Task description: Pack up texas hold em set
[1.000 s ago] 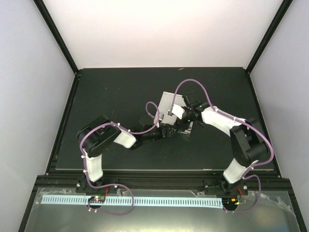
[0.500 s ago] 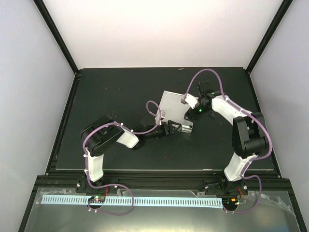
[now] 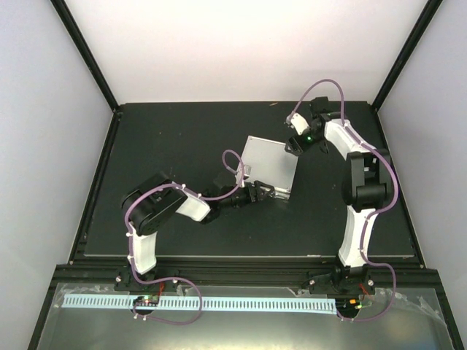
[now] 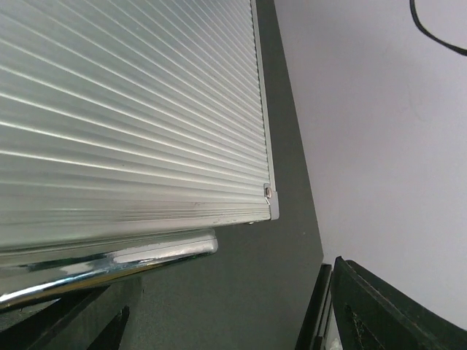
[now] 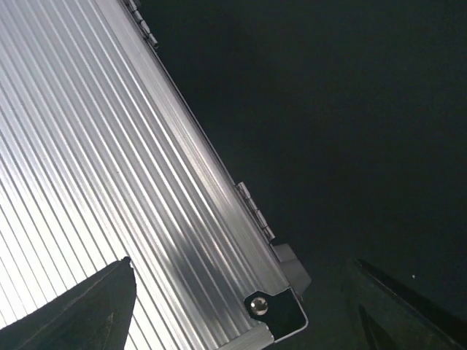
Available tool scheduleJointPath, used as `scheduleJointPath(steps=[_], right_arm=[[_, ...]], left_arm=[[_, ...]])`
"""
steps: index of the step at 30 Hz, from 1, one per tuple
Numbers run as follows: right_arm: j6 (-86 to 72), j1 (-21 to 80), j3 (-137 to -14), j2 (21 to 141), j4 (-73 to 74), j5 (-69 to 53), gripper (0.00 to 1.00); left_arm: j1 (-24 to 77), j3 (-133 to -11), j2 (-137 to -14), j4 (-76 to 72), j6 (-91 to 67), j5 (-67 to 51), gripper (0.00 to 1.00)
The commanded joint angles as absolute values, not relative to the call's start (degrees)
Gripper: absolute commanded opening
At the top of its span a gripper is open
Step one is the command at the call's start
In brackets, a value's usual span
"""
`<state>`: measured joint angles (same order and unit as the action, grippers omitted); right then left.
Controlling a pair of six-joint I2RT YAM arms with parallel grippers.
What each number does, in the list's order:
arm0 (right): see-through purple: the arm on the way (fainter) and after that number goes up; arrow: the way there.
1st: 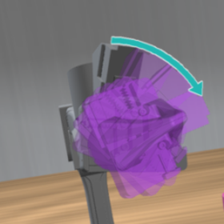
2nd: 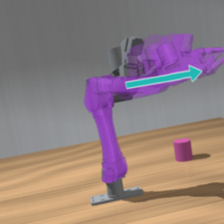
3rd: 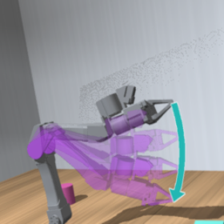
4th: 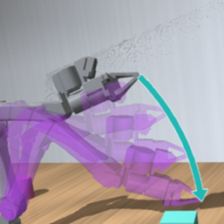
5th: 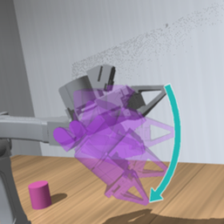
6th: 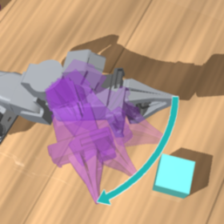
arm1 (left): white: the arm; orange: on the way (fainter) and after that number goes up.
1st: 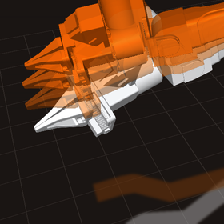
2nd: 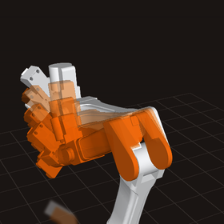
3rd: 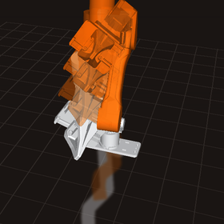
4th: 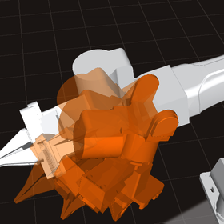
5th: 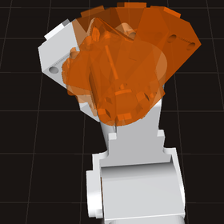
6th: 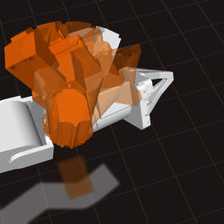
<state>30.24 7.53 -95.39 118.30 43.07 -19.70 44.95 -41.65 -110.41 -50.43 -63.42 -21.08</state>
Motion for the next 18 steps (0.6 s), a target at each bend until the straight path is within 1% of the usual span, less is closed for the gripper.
scheduleJointPath(steps=[1, 5, 13, 18], right_arm=[[28.80, 7.62, -96.87, 118.25, 45.44, -20.73, 0.80], [29.25, 7.52, -96.20, 118.25, 45.31, -20.34, 0.80], [28.85, 7.52, -94.47, 117.83, 45.10, -21.36, 0.80], [29.19, 7.52, -93.63, 117.42, 45.04, -21.41, 0.79]], left_arm=[[43.44, -42.92, -110.94, -48.22, -60.06, -20.13, 0.73], [43.42, -42.70, -111.24, -47.93, -59.86, -20.80, 0.71], [43.33, -41.82, -111.53, -48.41, -59.81, -19.89, 0.70], [43.33, -43.87, -112.73, -44.85, -59.13, -20.41, 0.67]])
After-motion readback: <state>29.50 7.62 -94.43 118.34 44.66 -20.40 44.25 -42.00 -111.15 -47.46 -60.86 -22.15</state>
